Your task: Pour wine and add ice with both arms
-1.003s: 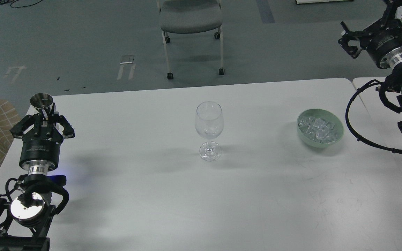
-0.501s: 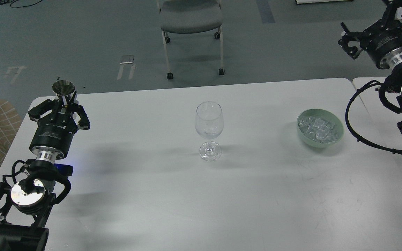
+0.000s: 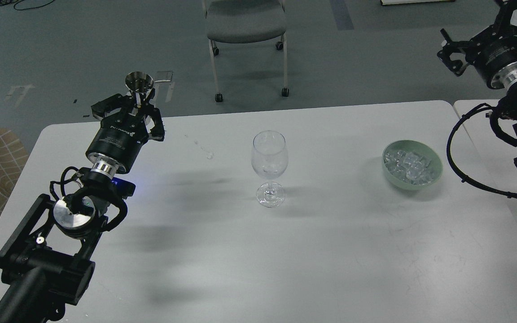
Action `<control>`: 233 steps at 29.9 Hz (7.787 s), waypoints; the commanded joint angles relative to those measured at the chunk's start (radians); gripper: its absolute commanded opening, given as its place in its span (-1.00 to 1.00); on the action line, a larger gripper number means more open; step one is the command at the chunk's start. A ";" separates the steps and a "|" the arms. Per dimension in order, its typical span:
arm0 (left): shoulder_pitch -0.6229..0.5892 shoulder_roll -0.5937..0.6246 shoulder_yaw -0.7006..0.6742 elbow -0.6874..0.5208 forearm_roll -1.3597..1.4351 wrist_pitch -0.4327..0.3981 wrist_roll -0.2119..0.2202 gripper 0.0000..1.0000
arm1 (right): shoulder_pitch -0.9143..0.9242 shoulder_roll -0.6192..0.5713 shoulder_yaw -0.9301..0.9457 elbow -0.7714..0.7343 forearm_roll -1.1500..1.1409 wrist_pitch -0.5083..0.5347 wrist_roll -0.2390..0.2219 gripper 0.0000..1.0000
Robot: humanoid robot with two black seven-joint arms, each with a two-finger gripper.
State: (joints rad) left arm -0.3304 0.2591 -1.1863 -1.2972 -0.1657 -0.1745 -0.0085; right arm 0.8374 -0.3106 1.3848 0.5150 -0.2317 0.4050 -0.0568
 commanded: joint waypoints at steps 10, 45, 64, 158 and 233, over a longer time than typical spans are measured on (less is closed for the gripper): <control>-0.021 -0.046 0.042 -0.014 0.000 0.033 0.021 -1.00 | 0.000 -0.001 0.000 0.002 0.000 0.000 0.000 1.00; -0.044 -0.078 0.214 -0.067 0.058 0.026 0.058 -1.00 | 0.009 -0.031 -0.001 -0.010 0.000 -0.002 0.000 1.00; -0.062 -0.066 0.226 -0.067 0.141 0.041 0.087 -1.00 | 0.011 -0.031 0.000 -0.004 0.000 0.000 0.000 1.00; -0.222 0.003 0.252 -0.065 0.557 0.056 0.228 -1.00 | 0.011 -0.071 0.000 0.011 0.002 0.011 0.000 1.00; -0.297 0.085 0.176 -0.165 1.013 -0.122 0.254 -1.00 | 0.015 -0.081 0.002 0.011 0.003 0.014 0.000 1.00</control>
State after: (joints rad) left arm -0.6692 0.3597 -0.9752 -1.4473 0.9007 -0.3033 0.2369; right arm 0.8513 -0.3899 1.3868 0.5263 -0.2285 0.4188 -0.0567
